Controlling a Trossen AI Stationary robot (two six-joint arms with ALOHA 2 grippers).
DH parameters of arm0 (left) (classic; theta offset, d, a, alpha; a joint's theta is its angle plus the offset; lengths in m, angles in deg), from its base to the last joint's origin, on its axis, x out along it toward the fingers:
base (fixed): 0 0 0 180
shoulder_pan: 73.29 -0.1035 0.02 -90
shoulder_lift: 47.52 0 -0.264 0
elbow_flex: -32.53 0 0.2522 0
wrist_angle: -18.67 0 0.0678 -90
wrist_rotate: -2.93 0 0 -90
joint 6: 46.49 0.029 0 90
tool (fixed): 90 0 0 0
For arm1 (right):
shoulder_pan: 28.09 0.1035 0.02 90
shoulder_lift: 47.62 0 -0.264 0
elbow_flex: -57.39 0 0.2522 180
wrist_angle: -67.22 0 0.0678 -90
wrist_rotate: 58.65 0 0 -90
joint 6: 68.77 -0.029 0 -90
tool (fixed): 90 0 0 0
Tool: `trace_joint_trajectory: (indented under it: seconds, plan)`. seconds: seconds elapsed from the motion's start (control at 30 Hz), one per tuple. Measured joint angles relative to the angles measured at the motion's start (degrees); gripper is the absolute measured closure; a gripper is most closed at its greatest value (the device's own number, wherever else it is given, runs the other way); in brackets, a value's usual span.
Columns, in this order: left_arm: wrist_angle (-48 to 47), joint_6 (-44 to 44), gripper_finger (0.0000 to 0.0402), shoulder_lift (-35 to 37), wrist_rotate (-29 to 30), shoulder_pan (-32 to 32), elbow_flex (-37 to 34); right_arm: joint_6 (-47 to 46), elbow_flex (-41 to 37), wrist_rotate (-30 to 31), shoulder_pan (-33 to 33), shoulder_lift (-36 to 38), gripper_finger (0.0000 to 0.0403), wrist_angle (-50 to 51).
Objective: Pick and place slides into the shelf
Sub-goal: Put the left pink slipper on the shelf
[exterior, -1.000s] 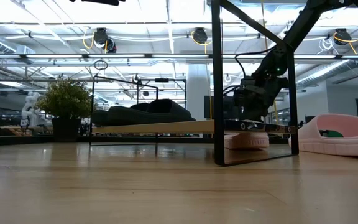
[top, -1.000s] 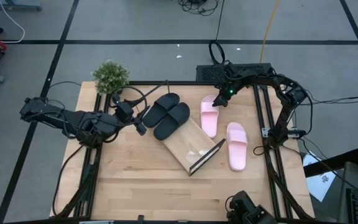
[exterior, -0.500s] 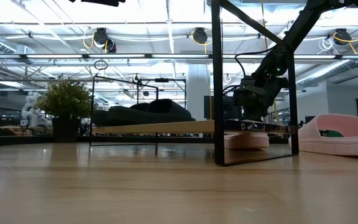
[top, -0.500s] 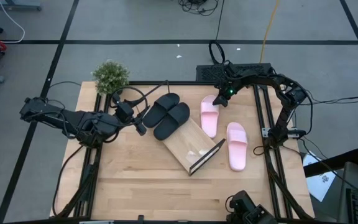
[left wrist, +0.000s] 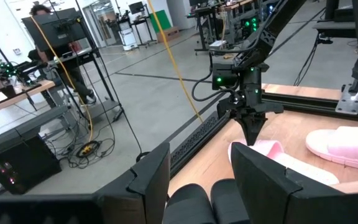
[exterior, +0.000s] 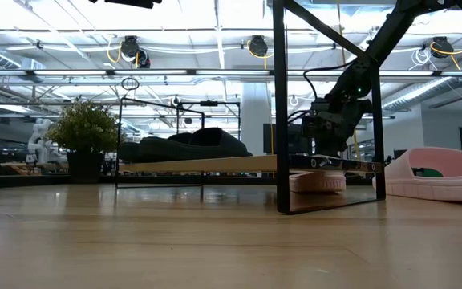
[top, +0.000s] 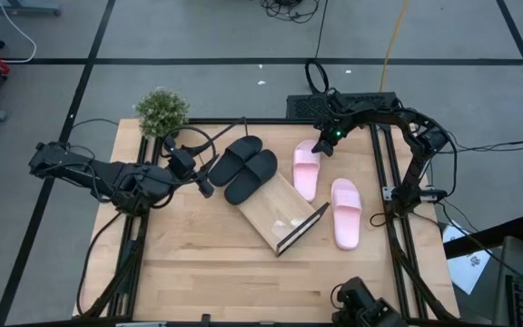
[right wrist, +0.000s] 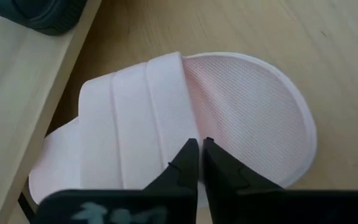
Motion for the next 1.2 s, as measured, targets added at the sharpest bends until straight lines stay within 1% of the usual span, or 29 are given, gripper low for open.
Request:
trace_joint_trajectory:
  seconds: [0.07,0.17,0.47,0.63,0.87,0.97,1.2]
  plan:
    - [0.00,0.00,0.0225,0.00,0.01,0.00,0.00,-0.19,0.00,0.13,-0.41,0.00,0.0401,-0.26]
    - [0.00,0.00,0.0225,0.00,0.01,0.00,0.00,-0.37,0.00,1.96,-1.01,0.02,0.0402,-0.60]
    - [-0.01,0.03,0.0224,0.00,0.01,0.00,0.00,-1.21,0.42,2.61,-2.51,0.03,0.0402,-1.30]
    - [0.00,0.02,0.0224,0.00,0.03,0.00,0.00,-3.84,2.06,3.92,-3.46,0.28,0.0403,-4.11]
    - [0.00,0.02,0.0224,0.00,0.02,0.00,0.00,-4.75,5.45,2.83,-3.88,0.31,0.0403,-2.60]
    - [-0.02,0.02,0.0224,-0.01,0.04,0.01,0.00,-4.24,5.57,0.63,-3.90,0.31,0.0403,-1.90]
    - [-0.02,0.35,0.0224,0.00,0.02,0.00,0.00,-3.35,5.57,0.02,-3.86,0.33,0.0400,-0.57]
